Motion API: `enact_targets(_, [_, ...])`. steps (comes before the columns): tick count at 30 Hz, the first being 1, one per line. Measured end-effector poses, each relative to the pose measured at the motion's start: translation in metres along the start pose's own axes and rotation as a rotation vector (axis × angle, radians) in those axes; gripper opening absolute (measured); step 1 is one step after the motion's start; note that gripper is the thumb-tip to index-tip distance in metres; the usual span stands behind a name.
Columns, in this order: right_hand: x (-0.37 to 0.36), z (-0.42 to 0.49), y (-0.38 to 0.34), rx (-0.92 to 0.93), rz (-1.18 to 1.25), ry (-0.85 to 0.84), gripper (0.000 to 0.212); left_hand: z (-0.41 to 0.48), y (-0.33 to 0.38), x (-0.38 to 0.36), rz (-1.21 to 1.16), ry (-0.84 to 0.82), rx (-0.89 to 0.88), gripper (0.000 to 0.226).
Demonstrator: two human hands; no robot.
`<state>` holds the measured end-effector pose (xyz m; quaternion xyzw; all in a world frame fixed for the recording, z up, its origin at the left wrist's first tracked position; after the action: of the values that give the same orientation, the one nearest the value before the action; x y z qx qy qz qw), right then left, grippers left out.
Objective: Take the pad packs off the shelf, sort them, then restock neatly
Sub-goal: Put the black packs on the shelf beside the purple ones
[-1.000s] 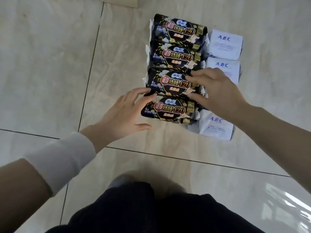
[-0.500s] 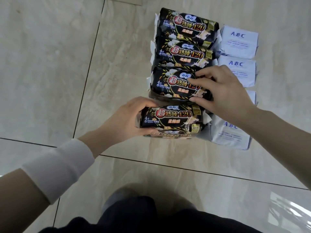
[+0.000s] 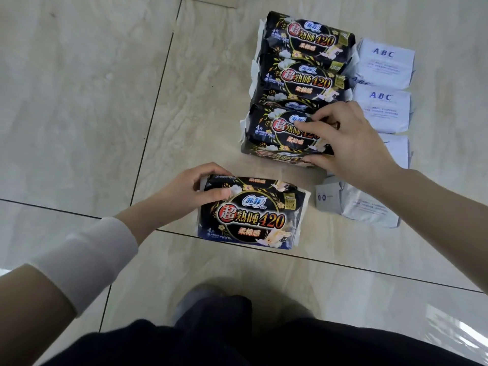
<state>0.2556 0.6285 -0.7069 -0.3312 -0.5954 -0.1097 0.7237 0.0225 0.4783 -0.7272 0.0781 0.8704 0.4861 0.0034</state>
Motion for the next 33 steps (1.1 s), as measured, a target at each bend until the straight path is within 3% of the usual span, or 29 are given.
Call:
enact_targets(4, [-0.007,-0.003,-0.001,-0.006,-0.043,-0.003,0.064,0.001,-0.004,0.002,-0.007,-0.007,0.019,0.019])
enact_targets(7, [-0.007,0.000,-0.001,0.023,-0.024,0.031,0.052,0.001,-0.006,0.003,0.028,0.002,0.013,0.014])
enact_targets(17, [0.040,0.018,-0.026,-0.079,0.296,0.064,0.046,-0.024,0.031,0.012,-0.001,0.099,0.017,0.008])
enact_targets(24, [0.182,0.027,-0.072,-0.222,0.403,0.074,0.040,-0.107,0.178,0.017,-0.013,0.091,0.032,0.011])
enact_targets(33, [0.458,0.003,-0.137,-0.343,0.359,0.153,0.036,-0.238,0.427,0.001,0.037,0.028,-0.044,0.003])
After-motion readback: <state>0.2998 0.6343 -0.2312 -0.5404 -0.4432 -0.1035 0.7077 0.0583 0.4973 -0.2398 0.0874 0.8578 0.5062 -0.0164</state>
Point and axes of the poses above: each hand's wrist, its own z-axis towards the middle knuckle, its own x-axis out of the back of the hand, y = z × x, the point moved 2 cm from there along z, towards the middle knuckle, and after that the axes turned 3 degrees about z, right-handed, at the moved point
